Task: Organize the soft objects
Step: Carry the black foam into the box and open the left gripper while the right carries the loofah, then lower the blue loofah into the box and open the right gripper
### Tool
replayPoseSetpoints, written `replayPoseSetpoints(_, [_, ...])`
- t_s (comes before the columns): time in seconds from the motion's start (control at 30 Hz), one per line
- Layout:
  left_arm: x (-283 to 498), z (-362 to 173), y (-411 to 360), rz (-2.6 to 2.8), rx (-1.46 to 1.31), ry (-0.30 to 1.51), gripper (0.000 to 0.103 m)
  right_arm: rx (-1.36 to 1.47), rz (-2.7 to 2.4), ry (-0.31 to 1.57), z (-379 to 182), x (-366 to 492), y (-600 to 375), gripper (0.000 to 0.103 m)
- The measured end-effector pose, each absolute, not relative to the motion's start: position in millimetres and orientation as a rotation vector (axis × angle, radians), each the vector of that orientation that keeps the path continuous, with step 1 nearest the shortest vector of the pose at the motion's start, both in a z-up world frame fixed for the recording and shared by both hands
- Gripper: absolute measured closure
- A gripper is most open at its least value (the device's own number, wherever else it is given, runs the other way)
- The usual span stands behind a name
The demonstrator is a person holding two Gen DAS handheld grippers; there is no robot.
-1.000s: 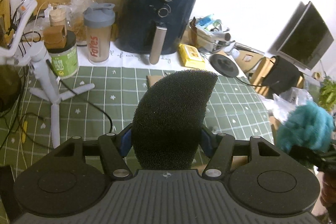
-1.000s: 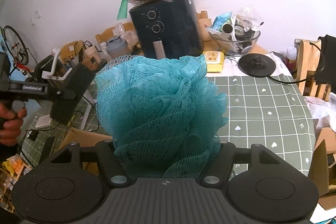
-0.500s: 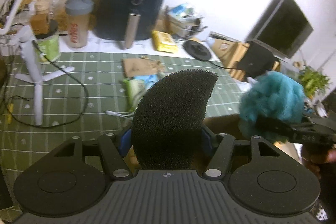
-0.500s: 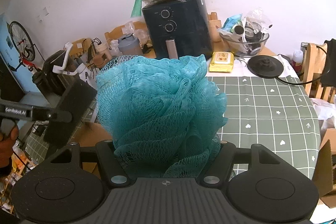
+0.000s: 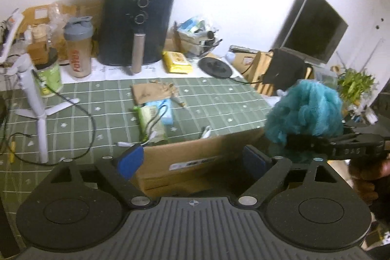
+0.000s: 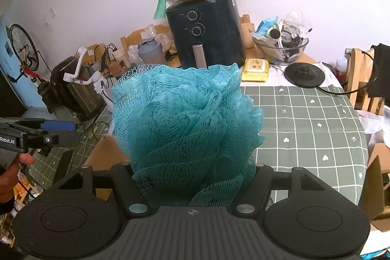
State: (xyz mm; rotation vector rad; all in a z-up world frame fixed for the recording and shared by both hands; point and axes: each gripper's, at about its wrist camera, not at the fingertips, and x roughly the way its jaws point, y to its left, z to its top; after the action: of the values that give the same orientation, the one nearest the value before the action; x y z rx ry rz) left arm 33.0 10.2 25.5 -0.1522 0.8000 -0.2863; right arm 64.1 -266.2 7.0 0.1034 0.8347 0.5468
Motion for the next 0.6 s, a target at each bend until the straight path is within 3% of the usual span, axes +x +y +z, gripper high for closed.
replayPoseSetpoints(0.6, [-4,7,44,-0.166,-0.221,0.903,0.014,0.058,0.598,0.81,16,55,-239,0.034])
